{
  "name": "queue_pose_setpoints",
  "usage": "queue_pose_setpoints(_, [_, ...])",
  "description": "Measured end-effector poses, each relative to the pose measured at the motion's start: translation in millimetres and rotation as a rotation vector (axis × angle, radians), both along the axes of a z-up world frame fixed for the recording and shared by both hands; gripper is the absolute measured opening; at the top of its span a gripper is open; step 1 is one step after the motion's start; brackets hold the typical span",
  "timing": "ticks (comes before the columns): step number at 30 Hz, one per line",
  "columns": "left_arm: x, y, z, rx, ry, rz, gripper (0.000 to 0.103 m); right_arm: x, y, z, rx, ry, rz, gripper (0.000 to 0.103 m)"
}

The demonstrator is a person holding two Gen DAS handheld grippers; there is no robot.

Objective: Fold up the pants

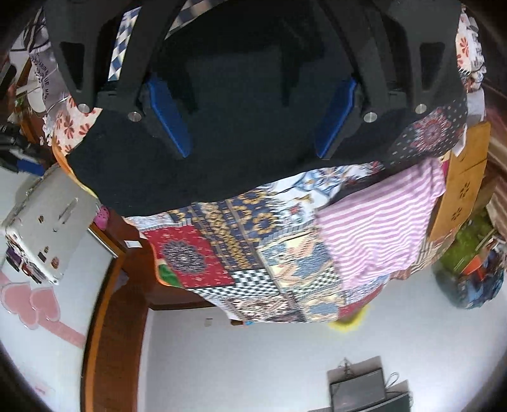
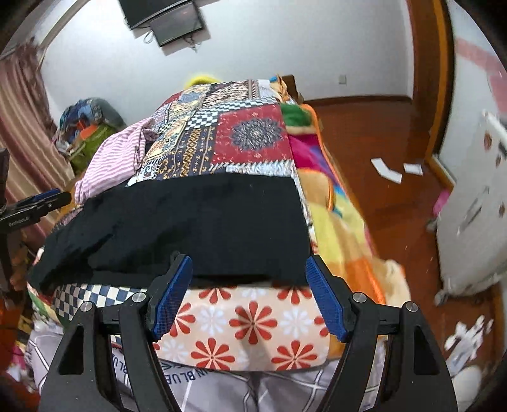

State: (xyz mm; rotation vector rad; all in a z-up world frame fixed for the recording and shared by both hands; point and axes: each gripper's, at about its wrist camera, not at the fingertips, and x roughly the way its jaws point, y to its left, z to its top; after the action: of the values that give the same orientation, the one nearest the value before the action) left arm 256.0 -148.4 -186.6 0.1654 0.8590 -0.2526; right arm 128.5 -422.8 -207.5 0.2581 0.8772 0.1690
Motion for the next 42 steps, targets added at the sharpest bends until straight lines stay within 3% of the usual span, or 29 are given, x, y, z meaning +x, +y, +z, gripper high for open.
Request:
queue_pose_setpoints(12, [20.6,-56.9,-15.9,-0.042,0.065,-0.072,0.082,-5.7,0.1,-22.0,0.107,0.019,-0.004,0.071])
queue_pose_setpoints(22, [30.0,-82.7,-58.0,-0.015,0.168,-0.106,0.082,9.4,14.5,-46.5,0.205,0.087,0.037,0.074])
queue_pose_setpoints(27, [37.0,-79.2,-81.5,-0.028,0.248,-0.078,0.082,16.2,2.2,-52.7,0.334,0.078,-0.016,0.079])
queue_pose_setpoints(39, [29.8,-86.6,-91.0,0.048,0.187,-0.084,0.082,51.3,0.6,-59.7,0.442,0.028,-0.092,0.081])
queue_pose_setpoints(42, [30.7,-85.4,-91.2,0.04,0.19,-0.081,0.082,52.7,1.5,-59.3,0.439,-0.009,-0.119,0.073])
